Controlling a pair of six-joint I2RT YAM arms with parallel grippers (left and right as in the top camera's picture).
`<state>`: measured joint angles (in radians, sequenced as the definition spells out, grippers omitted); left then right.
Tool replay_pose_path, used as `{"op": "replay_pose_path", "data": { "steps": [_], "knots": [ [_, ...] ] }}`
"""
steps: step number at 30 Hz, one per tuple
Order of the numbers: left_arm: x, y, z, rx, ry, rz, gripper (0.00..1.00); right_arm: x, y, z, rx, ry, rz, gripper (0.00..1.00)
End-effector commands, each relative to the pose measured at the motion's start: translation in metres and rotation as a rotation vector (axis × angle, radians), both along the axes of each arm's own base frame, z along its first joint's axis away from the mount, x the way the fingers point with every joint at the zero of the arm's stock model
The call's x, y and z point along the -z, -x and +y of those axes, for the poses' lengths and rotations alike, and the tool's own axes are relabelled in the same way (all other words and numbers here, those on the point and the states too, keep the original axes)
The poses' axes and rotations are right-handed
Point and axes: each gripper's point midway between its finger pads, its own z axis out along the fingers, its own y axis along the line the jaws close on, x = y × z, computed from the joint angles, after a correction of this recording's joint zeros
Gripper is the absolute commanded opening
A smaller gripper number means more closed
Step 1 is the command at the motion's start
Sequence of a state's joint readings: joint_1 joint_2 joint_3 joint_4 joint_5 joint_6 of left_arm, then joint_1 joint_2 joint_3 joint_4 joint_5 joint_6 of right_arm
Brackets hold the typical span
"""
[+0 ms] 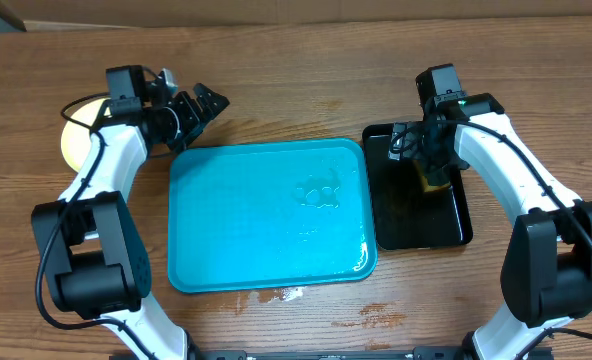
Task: Clean dirty plates on tray and stack at the side
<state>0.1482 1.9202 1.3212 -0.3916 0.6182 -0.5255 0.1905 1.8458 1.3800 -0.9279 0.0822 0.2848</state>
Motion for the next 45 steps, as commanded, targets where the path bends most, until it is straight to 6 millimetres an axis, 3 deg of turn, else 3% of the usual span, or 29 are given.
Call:
{"op": "replay_pose_path", "data": {
  "steps": [1, 10, 17, 27, 33, 40, 45],
  "knots": [
    [-0.007, -0.006, -0.002, -0.003, -0.025, -0.021, 1.00, -0.009, -0.006, -0.001, 0.004, -0.002, -0.029, 1.00],
    [-0.007, -0.006, -0.002, -0.003, -0.025, -0.021, 1.00, -0.009, -0.005, 0.000, 0.003, -0.007, -0.027, 1.00],
    [-0.007, -0.006, -0.002, -0.003, -0.025, -0.021, 1.00, -0.031, -0.006, 0.000, 0.003, -0.017, -0.084, 1.00],
    [-0.007, -0.006, -0.002, -0.003, -0.025, -0.021, 1.00, -0.105, -0.001, -0.001, 0.003, -0.054, -0.277, 1.00],
    [-0.007, -0.006, -0.002, -0.003, -0.025, -0.021, 1.00, -0.169, 0.015, -0.004, 0.002, -0.086, -0.446, 1.00],
    [-0.007, -0.006, -0.002, -0.003, -0.025, -0.021, 1.00, -0.252, 0.056, -0.012, 0.002, -0.133, -0.688, 1.00],
    [-0.007, -0.006, -0.002, -0.003, -0.025, -0.021, 1.00, -0.307, 0.100, -0.020, 0.002, -0.167, -0.870, 1.00]
  ]
}}
